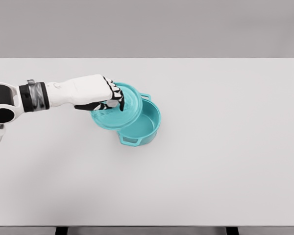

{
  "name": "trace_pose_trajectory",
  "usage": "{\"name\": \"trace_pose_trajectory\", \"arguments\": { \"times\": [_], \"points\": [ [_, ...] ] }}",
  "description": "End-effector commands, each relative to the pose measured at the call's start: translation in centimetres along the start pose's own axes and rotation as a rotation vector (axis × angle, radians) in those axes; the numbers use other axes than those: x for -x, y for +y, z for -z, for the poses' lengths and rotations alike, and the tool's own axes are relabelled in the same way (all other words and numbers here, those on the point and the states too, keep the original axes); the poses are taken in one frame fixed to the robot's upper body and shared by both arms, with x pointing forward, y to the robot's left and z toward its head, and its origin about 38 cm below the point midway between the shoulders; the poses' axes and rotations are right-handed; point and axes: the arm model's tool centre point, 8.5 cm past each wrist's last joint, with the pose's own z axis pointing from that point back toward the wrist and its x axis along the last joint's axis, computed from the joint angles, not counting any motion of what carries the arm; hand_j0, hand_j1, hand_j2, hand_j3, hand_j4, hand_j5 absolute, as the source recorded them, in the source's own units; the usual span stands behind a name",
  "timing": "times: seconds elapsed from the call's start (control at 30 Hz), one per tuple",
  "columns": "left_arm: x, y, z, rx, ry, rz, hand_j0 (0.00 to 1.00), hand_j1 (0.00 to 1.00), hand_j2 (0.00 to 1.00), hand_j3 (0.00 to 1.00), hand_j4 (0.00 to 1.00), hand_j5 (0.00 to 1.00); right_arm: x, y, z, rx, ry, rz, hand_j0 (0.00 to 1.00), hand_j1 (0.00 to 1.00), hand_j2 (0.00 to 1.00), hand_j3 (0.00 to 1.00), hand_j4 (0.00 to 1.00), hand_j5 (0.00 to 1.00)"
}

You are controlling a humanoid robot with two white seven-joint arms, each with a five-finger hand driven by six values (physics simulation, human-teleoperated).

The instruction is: Cover the pot with left arm

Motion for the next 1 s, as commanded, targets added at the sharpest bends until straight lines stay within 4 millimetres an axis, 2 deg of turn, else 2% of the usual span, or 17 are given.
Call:
{"name": "trace_pose_trajectory", "arguments": {
  "times": [0.0, 0.53, 0.97],
  "points": [
    [-0.3, 0.0, 0.8, -0.013, -0.014, -0.009, 0.49, 0.49, 0.49, 0.49, 0.49, 0.49, 0.0, 0.0, 0.0, 0.000, -0.001, 0.000, 1.00, 1.00, 1.00, 1.00, 1.00, 1.00],
    [-2.0, 0.1, 3.9, -0.028, -0.067, 0.002, 0.50, 0.50, 0.50, 0.50, 0.50, 0.50, 0.0, 0.0, 0.0, 0.000, 0.001, 0.000, 1.00, 1.00, 1.00, 1.00, 1.00, 1.00],
    [-1.1, -0.9, 4.9, -0.017, -0.048, -0.033, 0.51, 0.51, 0.51, 0.51, 0.51, 0.51, 0.0, 0.0, 0.0, 0.000, 0.001, 0.000, 1.00, 1.00, 1.00, 1.00, 1.00, 1.00]
  ]
}}
